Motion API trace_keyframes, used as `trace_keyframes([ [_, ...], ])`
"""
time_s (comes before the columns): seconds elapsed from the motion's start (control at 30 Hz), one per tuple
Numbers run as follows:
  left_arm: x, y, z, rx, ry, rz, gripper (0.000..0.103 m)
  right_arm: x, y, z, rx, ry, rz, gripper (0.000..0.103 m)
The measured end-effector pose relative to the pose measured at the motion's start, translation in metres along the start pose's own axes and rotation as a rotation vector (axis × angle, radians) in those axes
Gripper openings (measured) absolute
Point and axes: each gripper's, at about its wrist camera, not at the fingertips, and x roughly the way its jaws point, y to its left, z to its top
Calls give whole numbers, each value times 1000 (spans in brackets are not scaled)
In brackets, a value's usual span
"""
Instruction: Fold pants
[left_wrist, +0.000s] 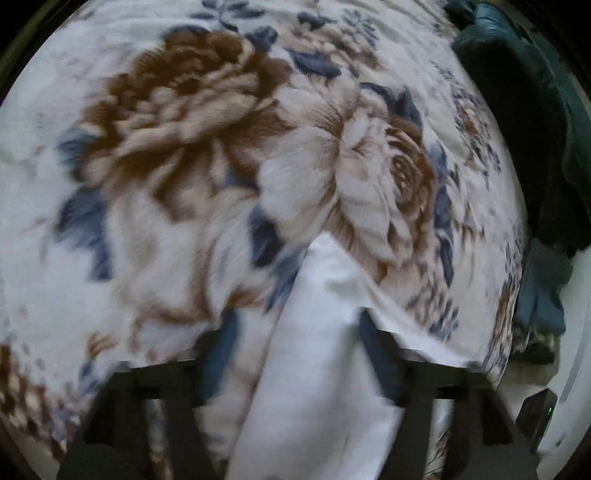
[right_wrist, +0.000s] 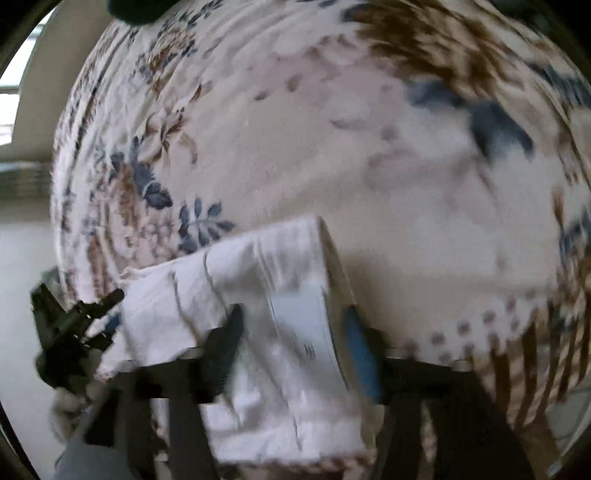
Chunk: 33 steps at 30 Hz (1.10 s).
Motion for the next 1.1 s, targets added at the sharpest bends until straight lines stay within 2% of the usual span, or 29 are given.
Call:
trace_keyframes([
  [0.03,-7,3,-10,17,-2,0,83,-4,-9,-9,19,15,-2,70],
  [0.1,-13,13,-33,42,27,6,83,1,-22,-25,46,74,-15,70],
  [0.23,-6,25,-77,65,91,19,83,33,-52,-60,154,203,81,69],
  [0.27,-3,29,-86,60,101,16,83,40,-56,-65,166,202,105,65],
  [0.3,-1,32,-93,44,107,4,83,42,-58,-69,171,185,114,43],
  [0.33,-1,36,-98,30,111,-8,83,41,-57,-73,169,162,102,38],
  [0.43,-2,38,-103,12,101,-26,83,22,-44,-83,107,99,57,26],
  [0.53,-1,31,-106,37,111,-27,83,-7,-39,-96,78,51,33,24],
  [0.63,5,20,-108,81,114,-7,83,-6,-44,-98,63,79,-15,24],
  [0.7,6,19,-109,88,114,5,83,2,-53,-93,80,120,-8,27],
  [0.8,2,19,-103,68,123,0,83,21,-60,-83,64,212,-44,45],
  [0.87,-9,14,-92,87,90,8,81,15,-54,-78,39,200,-41,51],
  [0.9,-15,8,-86,112,70,14,81,10,-52,-77,27,190,-52,57],
  [1.0,-28,-14,-58,197,-7,33,81,-14,-40,-65,-6,99,-56,59],
  [1.03,-28,-21,-46,221,-25,45,81,-19,-38,-58,-18,79,-50,64],
  [1.1,-21,-34,-23,267,-51,61,81,-21,-27,-41,-24,58,-49,65],
])
